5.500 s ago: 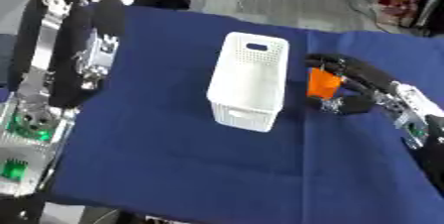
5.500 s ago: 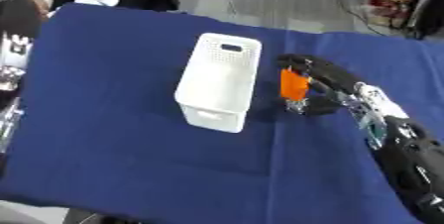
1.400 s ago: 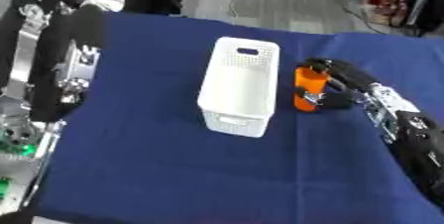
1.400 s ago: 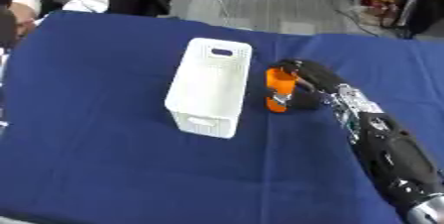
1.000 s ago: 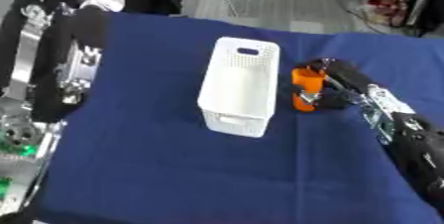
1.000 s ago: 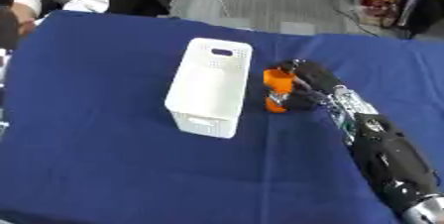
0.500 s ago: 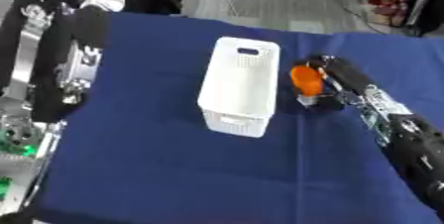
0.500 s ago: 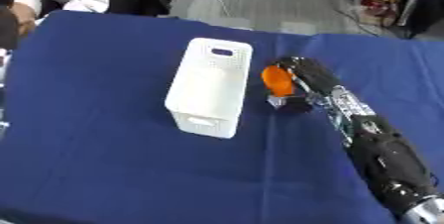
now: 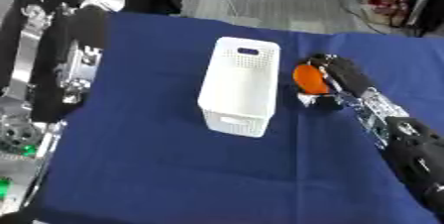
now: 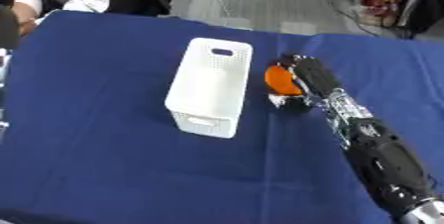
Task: Pick up objects on the table and place them in the box.
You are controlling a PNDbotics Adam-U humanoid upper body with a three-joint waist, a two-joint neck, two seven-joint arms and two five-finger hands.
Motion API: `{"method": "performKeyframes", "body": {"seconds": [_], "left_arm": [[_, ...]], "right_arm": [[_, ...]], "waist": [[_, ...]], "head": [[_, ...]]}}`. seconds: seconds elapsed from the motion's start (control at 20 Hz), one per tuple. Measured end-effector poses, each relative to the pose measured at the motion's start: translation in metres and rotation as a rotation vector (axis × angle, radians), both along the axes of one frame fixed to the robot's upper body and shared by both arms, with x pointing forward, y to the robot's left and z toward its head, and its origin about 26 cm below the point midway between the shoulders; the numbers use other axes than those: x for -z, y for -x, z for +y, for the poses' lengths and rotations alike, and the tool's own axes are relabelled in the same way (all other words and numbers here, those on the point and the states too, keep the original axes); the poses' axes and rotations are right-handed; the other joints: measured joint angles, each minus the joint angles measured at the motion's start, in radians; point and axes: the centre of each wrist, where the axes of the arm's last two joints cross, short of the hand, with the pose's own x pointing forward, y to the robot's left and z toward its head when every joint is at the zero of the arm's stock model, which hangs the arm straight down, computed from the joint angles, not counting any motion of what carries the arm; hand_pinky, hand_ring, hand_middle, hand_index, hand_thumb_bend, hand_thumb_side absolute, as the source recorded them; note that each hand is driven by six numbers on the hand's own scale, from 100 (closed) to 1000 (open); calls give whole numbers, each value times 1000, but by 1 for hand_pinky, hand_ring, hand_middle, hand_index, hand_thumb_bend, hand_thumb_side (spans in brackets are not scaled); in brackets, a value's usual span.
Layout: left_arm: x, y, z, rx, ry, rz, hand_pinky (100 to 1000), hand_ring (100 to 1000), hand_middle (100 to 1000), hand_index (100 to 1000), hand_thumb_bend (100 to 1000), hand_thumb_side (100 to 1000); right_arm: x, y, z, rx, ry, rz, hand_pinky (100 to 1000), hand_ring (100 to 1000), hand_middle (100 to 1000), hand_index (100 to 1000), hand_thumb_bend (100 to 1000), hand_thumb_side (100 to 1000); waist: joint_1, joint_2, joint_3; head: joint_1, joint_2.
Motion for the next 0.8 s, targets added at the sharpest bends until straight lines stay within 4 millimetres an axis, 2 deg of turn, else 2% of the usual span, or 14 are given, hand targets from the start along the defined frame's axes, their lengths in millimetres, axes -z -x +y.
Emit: {"method": "performKeyframes", "body": {"seconds": [0.05, 0.1, 0.4, 0.5, 0.55, 0.6, 0.8], "left_arm": [[0, 0, 0, 0, 0, 0, 1000, 885, 969, 878, 148, 833], [0, 0, 0, -1, 0, 1, 1000, 885, 969, 878, 148, 833], [3, 0, 1, -5, 0, 8, 1000, 885, 969, 877, 148, 833], [3, 0, 1, -6, -1, 8, 1000, 885, 969, 877, 147, 833], [3, 0, 1, -6, -1, 8, 1000, 885, 969, 877, 148, 833], [3, 0, 1, -6, -1, 8, 1000, 885, 969, 877, 148, 832], [2, 0, 2, -13, 4, 5, 1000, 886, 970, 877, 149, 831]], "right_arm": [[-5, 0, -2, -2, -18, 27, 100, 100, 100, 100, 100, 424], [-12, 0, -5, -4, -38, 53, 100, 100, 100, 100, 100, 338], [-65, 6, -24, -41, -158, 154, 100, 100, 100, 100, 100, 348], [-77, 9, -27, -55, -189, 172, 100, 100, 100, 100, 100, 350], [-82, 10, -28, -61, -202, 178, 100, 100, 100, 100, 100, 406], [-87, 11, -28, -69, -214, 185, 100, 100, 100, 100, 100, 356], [-107, 14, -26, -106, -258, 195, 100, 100, 100, 100, 100, 369]], "waist": [[-2, -1, -1], [-4, -3, -2], [-9, -7, -12], [-9, -7, -12], [-9, -7, -12], [-9, -7, -12], [-9, -7, -12]], "head": [[2, 1], [9, 1], [39, 10], [44, 10], [44, 11], [44, 11], [51, 18]]}}
